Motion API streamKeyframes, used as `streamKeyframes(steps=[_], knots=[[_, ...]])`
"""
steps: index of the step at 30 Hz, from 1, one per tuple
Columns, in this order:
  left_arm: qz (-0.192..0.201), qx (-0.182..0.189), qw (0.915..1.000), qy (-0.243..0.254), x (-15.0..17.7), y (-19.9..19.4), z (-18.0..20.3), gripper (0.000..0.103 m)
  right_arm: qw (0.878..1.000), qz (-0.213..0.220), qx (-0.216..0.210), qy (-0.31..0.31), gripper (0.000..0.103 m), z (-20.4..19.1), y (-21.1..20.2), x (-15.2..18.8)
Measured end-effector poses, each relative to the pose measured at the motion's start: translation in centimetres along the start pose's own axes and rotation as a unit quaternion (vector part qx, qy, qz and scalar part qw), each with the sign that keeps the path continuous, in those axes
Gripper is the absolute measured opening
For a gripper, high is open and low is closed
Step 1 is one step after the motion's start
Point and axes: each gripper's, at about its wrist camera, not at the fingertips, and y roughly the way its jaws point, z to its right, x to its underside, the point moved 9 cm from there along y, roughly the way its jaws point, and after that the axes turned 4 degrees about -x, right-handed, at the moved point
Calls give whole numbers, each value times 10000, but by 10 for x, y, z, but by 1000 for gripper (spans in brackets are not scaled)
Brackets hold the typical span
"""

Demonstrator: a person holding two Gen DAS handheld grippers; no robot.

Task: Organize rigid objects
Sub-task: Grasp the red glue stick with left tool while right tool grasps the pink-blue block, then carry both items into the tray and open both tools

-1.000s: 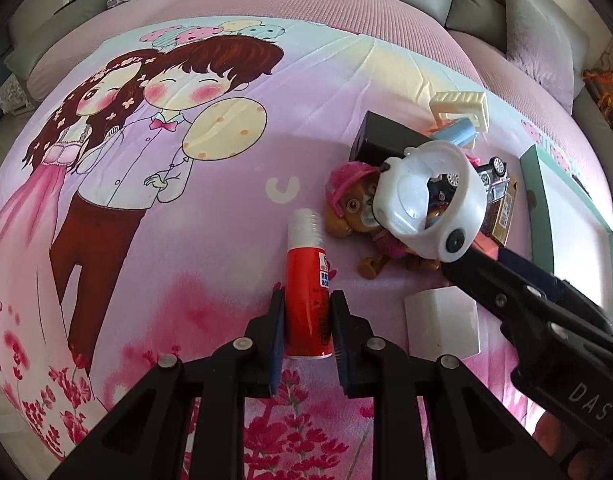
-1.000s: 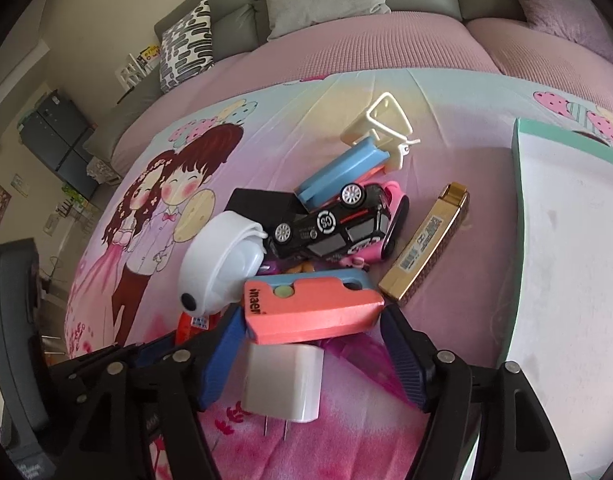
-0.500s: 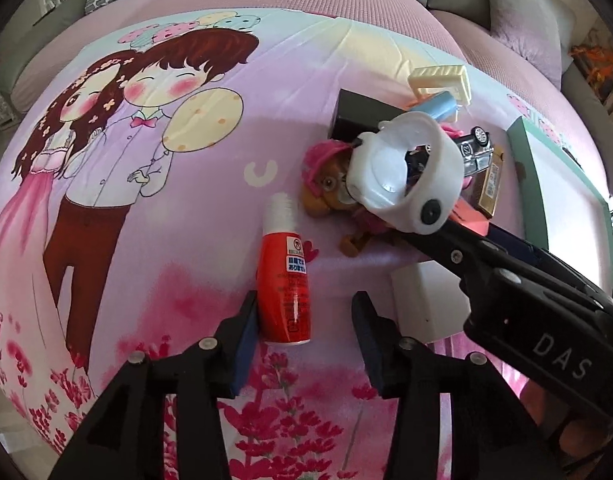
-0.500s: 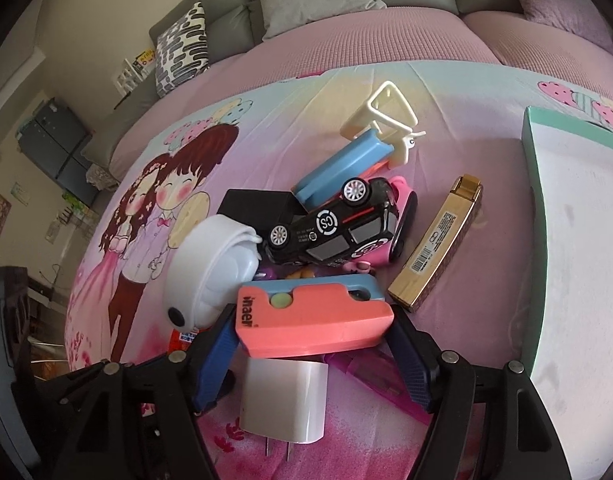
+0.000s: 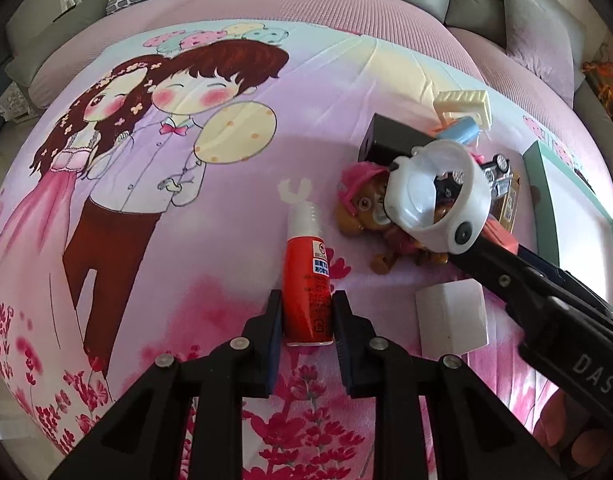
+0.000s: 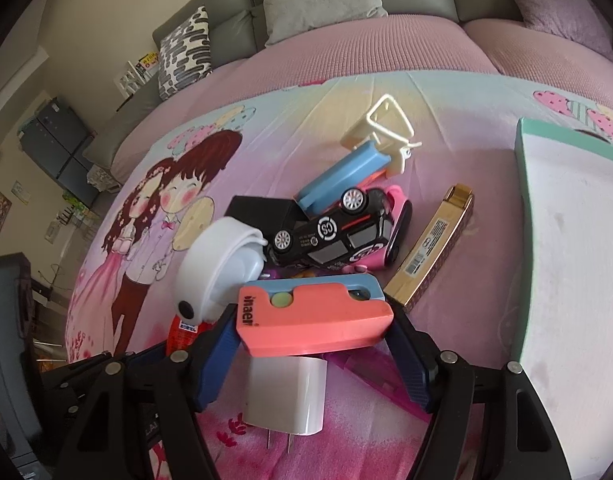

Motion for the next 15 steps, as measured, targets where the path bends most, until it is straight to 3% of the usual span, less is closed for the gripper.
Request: streamKeyframes(steps=[7,15], knots=[[365,32,9989,-307,-10,-27,-16,22,9994,324,132,-19,74,4,-27,-10],[1015,141,9944,-258,-29,-58,3,21,9951,654,717,-200,74,19,-54,-22]])
